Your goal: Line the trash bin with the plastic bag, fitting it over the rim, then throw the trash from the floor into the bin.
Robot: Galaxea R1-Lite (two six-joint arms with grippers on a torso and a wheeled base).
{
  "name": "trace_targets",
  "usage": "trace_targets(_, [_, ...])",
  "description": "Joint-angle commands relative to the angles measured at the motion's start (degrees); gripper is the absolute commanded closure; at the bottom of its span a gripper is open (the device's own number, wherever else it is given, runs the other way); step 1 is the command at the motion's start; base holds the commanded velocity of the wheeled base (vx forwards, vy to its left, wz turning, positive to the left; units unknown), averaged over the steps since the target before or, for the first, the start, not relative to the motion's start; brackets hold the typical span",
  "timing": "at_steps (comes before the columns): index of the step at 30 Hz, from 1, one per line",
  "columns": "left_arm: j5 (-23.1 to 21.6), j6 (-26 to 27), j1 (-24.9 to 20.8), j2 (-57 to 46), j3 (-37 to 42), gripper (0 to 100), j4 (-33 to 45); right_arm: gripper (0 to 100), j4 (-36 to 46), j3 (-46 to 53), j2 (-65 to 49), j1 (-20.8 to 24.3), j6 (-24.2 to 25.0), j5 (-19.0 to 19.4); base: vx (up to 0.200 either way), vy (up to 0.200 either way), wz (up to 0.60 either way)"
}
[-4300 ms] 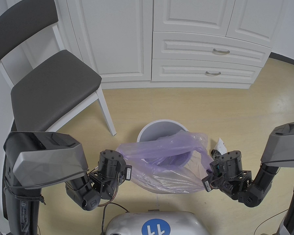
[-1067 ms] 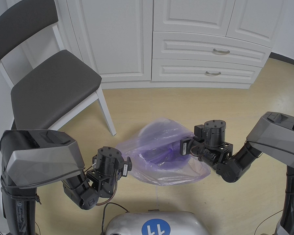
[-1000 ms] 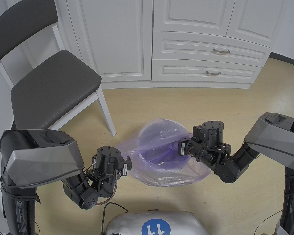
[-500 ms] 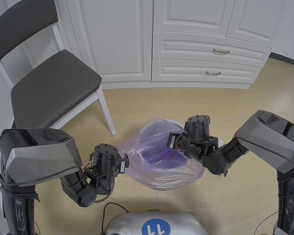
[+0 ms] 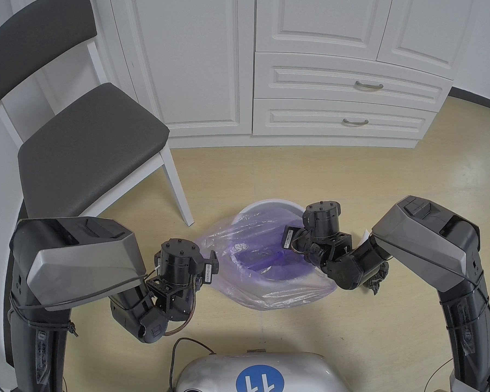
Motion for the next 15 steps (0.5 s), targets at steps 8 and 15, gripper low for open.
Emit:
trace_targets(8, [0.33, -0.24, 1.02, 2.38, -3.39, 0, -3.53, 100, -4.59, 5.95, -8.52, -2.99, -7.14, -1.18, 0.0, 0.0, 0.0])
trace_targets(15, [0.51, -0.77, 1.72, 5.28, -6.21, 0, -5.82, 100, -8.02, 3.49, -3.6, -5.98, -10.83, -0.83, 0.0, 0.0, 0.0])
